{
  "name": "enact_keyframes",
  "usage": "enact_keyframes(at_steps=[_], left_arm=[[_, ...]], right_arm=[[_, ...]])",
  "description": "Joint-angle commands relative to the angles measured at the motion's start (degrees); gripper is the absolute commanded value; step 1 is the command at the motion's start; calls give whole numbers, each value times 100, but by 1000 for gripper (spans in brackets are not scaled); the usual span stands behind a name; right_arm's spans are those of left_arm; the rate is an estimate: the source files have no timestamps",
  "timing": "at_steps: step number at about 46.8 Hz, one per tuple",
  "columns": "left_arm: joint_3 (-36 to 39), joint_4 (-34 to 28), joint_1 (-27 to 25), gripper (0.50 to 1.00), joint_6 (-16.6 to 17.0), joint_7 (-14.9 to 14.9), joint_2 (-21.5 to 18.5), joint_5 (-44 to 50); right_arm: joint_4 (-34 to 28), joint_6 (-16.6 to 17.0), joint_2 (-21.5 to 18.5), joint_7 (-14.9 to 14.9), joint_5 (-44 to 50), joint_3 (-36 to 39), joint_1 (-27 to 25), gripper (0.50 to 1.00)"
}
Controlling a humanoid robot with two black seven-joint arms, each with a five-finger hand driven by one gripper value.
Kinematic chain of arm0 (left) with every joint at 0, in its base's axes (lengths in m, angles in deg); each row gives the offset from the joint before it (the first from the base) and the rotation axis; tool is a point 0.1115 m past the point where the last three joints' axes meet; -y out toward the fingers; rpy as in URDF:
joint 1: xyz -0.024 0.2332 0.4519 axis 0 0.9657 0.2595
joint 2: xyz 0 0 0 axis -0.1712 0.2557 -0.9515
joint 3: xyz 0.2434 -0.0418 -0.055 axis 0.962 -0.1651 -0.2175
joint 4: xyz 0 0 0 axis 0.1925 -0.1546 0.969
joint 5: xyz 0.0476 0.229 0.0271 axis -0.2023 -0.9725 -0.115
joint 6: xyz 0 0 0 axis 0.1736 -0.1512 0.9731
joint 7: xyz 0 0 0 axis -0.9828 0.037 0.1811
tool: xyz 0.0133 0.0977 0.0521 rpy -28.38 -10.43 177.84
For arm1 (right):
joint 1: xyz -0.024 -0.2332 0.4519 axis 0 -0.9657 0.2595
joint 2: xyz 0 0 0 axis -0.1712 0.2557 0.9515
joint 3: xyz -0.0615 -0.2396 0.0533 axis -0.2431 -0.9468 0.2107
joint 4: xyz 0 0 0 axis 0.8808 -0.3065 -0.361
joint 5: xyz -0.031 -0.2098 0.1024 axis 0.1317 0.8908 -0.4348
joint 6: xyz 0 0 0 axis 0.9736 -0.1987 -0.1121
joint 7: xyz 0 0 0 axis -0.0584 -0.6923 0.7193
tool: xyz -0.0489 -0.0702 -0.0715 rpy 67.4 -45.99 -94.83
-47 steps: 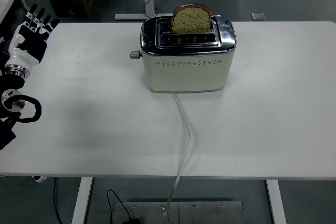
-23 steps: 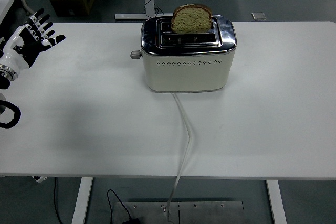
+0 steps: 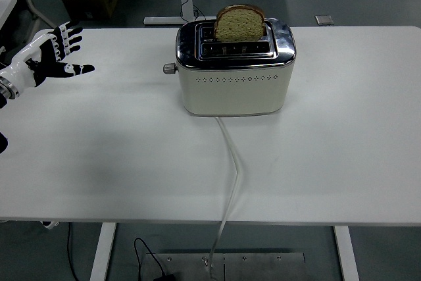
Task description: Press down toaster
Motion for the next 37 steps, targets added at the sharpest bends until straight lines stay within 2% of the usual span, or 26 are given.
enact_keyframes(at_steps=[1, 23, 37], left_arm=[[-8, -216, -2, 1000, 3, -11, -70, -337], [-8, -902, -11, 1000, 73, -37, -211, -1902], [0, -1218, -230, 1000, 126, -28, -290, -2702]], right_arm=[[0, 2, 0, 0, 0, 0, 0, 998], [0, 2, 0, 0, 0, 0, 0, 998], [0, -7, 0, 0, 0, 0, 0, 998]])
